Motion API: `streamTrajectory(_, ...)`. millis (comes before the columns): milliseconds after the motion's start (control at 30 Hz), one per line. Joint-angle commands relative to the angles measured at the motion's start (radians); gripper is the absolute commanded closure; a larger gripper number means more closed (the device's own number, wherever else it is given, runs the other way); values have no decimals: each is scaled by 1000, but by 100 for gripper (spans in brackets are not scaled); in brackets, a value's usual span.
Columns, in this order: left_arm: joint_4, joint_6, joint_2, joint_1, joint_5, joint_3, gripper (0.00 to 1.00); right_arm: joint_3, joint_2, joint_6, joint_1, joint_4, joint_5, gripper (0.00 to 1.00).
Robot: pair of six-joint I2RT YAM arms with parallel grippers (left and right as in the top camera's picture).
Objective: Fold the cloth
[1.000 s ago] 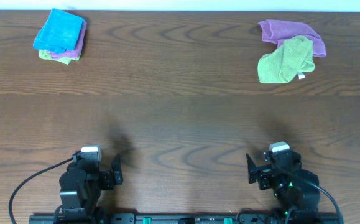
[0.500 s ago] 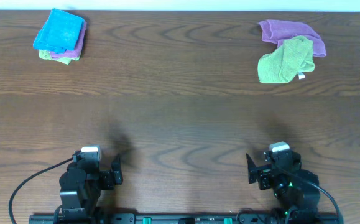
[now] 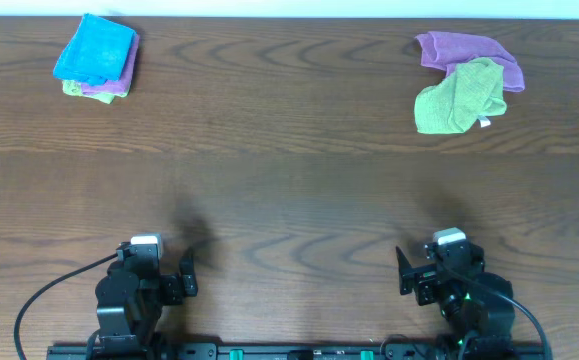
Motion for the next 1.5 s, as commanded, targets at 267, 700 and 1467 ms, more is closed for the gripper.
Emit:
streamTrajectory(267, -5, -15, -6, 6, 3, -10, 5, -6, -9, -7, -8, 0, -5, 1)
streamTrajectory(700, -5, -15, -6, 6, 3, -10, 5, -6, -9, -7, -8, 0, -5, 1)
streamTrajectory(1467, -5, -15, -6, 6, 3, -10, 5, -6, 137, 878, -8, 474, -138, 1)
